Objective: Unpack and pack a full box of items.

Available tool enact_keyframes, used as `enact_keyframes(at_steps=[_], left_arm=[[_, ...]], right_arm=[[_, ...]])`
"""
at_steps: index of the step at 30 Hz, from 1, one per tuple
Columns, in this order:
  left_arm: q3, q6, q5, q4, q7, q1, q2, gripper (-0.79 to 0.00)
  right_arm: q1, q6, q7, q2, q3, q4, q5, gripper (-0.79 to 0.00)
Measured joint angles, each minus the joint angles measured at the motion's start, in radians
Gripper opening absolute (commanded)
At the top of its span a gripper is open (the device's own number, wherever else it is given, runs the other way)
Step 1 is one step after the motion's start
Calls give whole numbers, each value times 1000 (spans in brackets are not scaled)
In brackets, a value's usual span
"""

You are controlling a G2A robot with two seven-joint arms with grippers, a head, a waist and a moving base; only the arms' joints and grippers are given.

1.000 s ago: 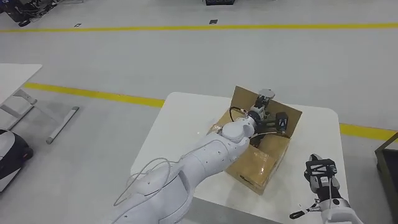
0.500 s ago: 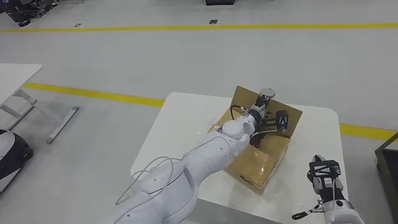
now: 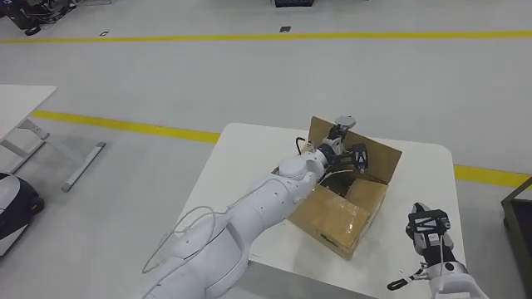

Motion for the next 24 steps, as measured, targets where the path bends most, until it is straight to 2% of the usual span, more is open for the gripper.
enact_keyframes(at_steps=[3, 6, 9, 13, 16, 19, 24], left_arm=[[-40, -23, 23, -87, -4, 47, 40, 0], [-91, -55, 62, -212, -29, 113, 85, 0], [-156, -118, 114, -374, -57, 201, 133, 0], [-277, -238, 196, -629, -96, 353, 200, 0], [-370, -313, 229, -795, -118, 462, 236, 0], [-447, -364, 237, -922, -134, 553, 258, 0], [-521, -403, 215, -1021, -148, 641, 276, 0]], right_arm=[[4, 0, 1, 0, -4, 4, 0, -785], [8, -2, 4, 0, -8, 7, -2, -785], [16, -5, 12, 0, -12, 13, -4, -785], [31, -8, 26, -1, -21, 21, -10, -785], [52, -18, 37, -1, -30, 30, -22, -785], [91, -38, 60, -1, -42, 46, -41, -785], [188, -82, 100, -4, -76, 91, -64, -785]])
